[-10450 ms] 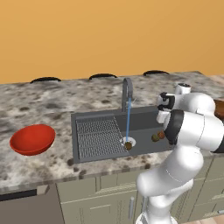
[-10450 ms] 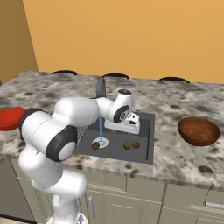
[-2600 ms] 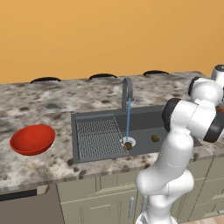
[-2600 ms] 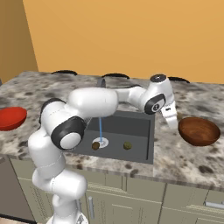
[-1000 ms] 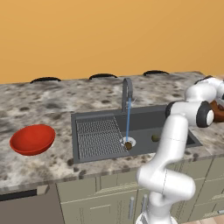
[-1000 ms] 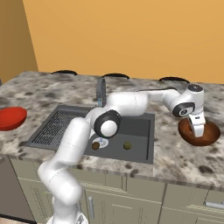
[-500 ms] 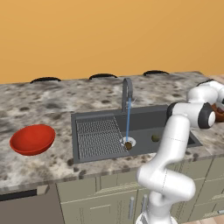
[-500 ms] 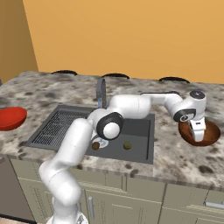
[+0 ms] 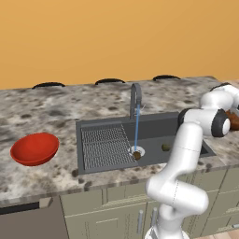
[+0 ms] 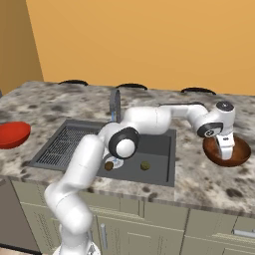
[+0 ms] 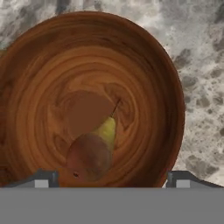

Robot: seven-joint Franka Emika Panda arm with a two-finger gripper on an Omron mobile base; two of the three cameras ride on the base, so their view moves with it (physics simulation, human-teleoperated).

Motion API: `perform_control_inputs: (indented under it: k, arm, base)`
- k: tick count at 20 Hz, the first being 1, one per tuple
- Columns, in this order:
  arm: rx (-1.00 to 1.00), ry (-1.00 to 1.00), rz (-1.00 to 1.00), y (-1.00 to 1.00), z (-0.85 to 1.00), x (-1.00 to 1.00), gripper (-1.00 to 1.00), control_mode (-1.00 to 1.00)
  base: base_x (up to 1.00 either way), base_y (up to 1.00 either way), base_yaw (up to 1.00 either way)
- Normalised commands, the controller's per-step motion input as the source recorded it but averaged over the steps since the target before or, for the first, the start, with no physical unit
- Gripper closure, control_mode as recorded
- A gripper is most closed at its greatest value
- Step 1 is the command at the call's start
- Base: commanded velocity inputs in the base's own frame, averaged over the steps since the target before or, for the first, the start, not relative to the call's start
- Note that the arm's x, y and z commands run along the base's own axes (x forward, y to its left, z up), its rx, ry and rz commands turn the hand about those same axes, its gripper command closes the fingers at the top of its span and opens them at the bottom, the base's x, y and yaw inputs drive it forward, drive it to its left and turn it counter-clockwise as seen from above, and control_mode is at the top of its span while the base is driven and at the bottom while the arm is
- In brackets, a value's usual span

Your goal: Pick the kiwis from the sink and place them in one bowl. Place the pear in the other bowl. Then turn off the sink faucet.

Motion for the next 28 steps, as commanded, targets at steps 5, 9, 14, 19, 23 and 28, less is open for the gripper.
perform_control_inputs:
  k: [5,9,14,19,23,28]
  arm:
    - [0.00,-0.15,0.02,0.24,0.65,0.00,-1.00,-1.00]
    - [-0.02,-0.16,0.08,0.41,0.70,-0.10,-1.00,-1.00]
    - [-0.08,-0.08,0.15,0.78,0.45,-0.22,-1.00,-1.00]
    - [-0.10,-0.01,0.18,0.96,0.10,-0.29,-1.00,-1.00]
    - [-0.10,-0.02,0.18,1.00,0.00,-0.28,-1.00,-1.00]
    - [-0.06,-0.01,0.19,0.99,-0.02,-0.22,-1.00,-1.00]
  base:
    - [0.00,0.00,0.00]
    - [0.00,0.00,0.00]
    - [0.00,0.00,0.00]
    - [0.00,0.00,0.00]
    - [0.00,0.00,0.00]
    - [0.00,0.00,0.00]
